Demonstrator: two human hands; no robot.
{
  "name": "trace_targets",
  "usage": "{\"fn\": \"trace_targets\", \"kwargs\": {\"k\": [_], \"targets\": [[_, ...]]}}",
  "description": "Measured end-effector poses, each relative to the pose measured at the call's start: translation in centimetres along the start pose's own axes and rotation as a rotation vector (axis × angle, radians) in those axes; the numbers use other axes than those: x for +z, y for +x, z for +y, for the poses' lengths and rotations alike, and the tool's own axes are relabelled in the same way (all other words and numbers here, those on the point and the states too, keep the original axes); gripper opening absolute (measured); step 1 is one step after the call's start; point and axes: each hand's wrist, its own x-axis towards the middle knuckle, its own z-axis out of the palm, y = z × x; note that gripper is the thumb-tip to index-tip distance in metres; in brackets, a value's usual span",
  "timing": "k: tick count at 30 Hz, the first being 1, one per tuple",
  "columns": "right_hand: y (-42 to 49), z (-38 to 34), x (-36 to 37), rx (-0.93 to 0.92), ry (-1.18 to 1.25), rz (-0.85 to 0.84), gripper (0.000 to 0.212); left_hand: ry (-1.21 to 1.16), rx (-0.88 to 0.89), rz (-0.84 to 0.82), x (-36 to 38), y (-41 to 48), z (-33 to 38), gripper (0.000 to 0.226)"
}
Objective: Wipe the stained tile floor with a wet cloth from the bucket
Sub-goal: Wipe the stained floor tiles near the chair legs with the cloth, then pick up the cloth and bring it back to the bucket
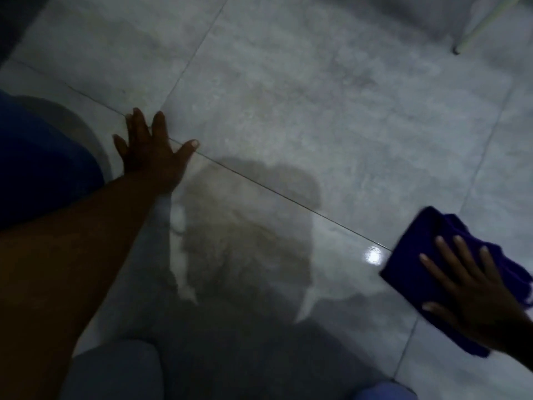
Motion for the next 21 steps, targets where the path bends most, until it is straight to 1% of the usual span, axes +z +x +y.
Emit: {"fn": "trace_targets", "kwargs": {"k": [2, 3, 4, 6, 9, 11, 13, 15, 17, 19, 21], "targets": [[-1.1, 1.7, 0.8, 0.057, 0.045, -0.021, 0.082, 0.007, 0.033, 0.124, -0.2, -1.2, 1.4, 0.079], [-1.0, 2.3, 0.9, 0.079, 0.066, -0.015, 0.083, 0.003, 0.073, 0.158, -0.3, -1.9, 2.5, 0.072], [-0.4, 2.7, 0.8, 0.105, 0.091, -0.007, 0.083, -0.017, 0.120, 0.158, -0.4, -2.5, 3.7, 0.069], [1.6, 2.9, -0.3, 0.172, 0.151, 0.010, 0.084, -0.106, 0.231, 0.116, -0.3, -4.2, 6.4, 0.069], [6.0, 2.2, -2.8, 0.263, 0.211, 0.094, 0.086, -0.215, 0.426, 0.098, 0.6, -7.2, 11.6, 0.073], [9.3, 1.2, -4.5, 0.251, 0.213, 0.146, 0.086, -0.257, 0.476, -0.005, 0.7, -9.1, 16.0, 0.070], [12.4, -0.1, -5.8, 0.173, 0.193, 0.188, 0.085, -0.321, 0.500, -0.114, 0.2, -10.6, 20.5, 0.065], [14.3, -1.3, -6.8, 0.047, 0.147, 0.202, 0.085, -0.415, 0.501, -0.187, 0.0, -11.3, 24.0, 0.061], [14.9, -1.7, -7.1, -0.084, 0.086, 0.192, 0.085, -0.465, 0.439, -0.227, -0.4, -11.5, 26.6, 0.062], [14.0, -1.2, -6.9, -0.132, 0.076, 0.218, 0.086, -0.363, 0.373, -0.252, -0.7, -11.5, 28.6, 0.061], [12.0, -0.3, -5.9, -0.048, 0.124, 0.282, 0.085, -0.217, 0.330, -0.308, -1.0, -11.6, 30.1, 0.061]]}}
